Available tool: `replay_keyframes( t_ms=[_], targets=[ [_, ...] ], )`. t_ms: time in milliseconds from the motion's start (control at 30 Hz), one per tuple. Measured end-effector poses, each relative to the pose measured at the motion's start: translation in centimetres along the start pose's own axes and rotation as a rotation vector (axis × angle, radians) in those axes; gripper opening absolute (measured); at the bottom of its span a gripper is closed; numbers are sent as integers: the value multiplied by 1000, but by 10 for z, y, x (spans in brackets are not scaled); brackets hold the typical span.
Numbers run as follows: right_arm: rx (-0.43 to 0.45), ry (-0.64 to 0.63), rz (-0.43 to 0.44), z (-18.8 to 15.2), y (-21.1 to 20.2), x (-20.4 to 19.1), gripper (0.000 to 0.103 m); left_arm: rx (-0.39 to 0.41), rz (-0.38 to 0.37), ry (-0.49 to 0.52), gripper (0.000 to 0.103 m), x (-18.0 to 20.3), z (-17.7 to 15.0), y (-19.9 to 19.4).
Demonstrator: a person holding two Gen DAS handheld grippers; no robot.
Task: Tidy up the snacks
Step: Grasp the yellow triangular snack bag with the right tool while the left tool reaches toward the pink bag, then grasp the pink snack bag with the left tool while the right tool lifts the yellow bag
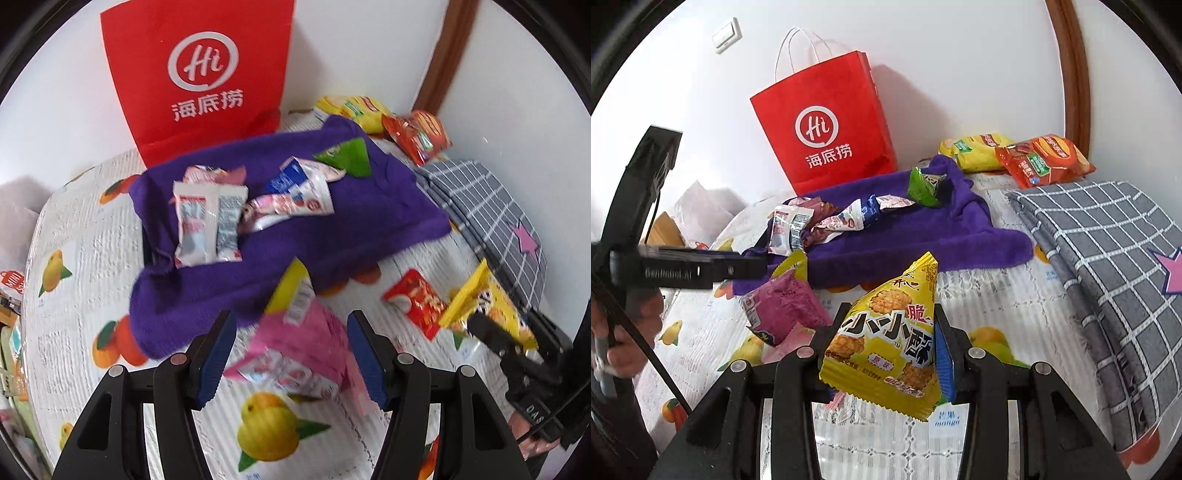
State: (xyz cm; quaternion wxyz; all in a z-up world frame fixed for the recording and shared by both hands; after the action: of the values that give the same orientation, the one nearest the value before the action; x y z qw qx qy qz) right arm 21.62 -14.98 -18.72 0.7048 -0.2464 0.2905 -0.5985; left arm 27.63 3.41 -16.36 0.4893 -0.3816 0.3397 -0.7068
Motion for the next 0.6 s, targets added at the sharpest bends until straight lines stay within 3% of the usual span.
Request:
replay_keyframes(
  t_ms=[433, 600],
  targets=[
    [-73, -9, -82, -32, 5, 20, 41, -71, 56, 67, 60, 8, -25, 33],
    [-114, -13, -96, -44, 17, 20, 41, -69, 57, 64, 68, 3, -32, 38]
  ],
)
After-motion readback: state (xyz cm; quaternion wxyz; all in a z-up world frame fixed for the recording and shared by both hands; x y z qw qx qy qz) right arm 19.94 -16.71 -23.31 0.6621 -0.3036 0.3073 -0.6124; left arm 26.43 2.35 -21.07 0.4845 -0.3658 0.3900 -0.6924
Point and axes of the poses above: each gripper's, at about its wrist camera, not at the fingertips, and y roughly the way its jaws point, x to its right, z to its top, the point moved 5 cm from there along y, roughly the way its jaws point, and after that the axes turned 9 degrees about -z, right-handed, at the moved point
